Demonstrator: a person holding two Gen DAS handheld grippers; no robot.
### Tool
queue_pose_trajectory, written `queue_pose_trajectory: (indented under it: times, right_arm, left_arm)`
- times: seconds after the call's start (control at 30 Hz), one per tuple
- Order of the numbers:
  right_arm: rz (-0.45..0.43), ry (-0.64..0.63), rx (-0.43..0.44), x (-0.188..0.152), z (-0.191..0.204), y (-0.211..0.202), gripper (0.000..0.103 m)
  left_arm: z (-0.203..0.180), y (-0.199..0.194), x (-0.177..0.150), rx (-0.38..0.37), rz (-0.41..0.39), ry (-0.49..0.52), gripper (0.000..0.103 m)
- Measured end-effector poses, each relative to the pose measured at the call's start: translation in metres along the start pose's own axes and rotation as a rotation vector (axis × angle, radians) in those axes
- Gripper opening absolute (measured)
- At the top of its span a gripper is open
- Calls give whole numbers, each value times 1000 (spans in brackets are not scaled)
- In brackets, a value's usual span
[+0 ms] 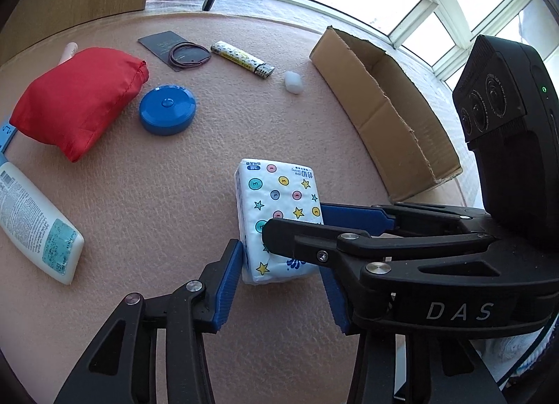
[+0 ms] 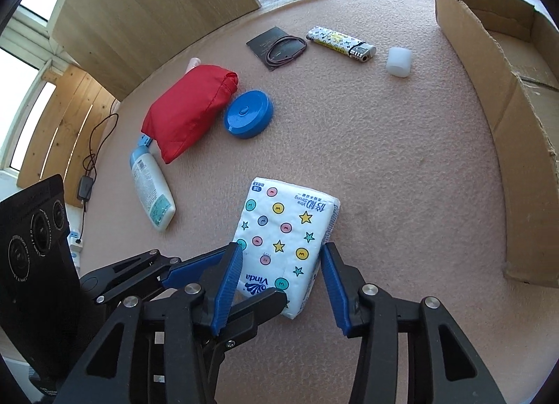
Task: Organize objects
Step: 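Lift the tissue pack with the left tool and carry it over the cardboard box, then lower the tissue pack into the box and open the left tool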
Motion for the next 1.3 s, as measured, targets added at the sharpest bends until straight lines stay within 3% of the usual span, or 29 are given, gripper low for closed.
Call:
queue_pose_trajectory:
  times: [0.5,0.9,1.3]
  right_arm:
    - [-216,-40,-70,33,-21,-104,43]
    - [-312,18,-163,44,-85,-164,43]
    - [-336,62,-223,44,-129,-188,43]
  left_arm:
    - [-93,-30,66,-70,-143,91,48]
    - [-188,-2,99,-133,-145,177,48]
    - [-236,26,110,-140,-127,228,48]
Point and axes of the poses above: each gripper's, at about its wrist camera, not at the fingertips, and y roughly the way its jaws point, z to its left, x to its top, the point moved 7 cm from there along y, roughly the way its jaws point, and after that the axes turned 9 degrees about x, right-handed, at the moved point
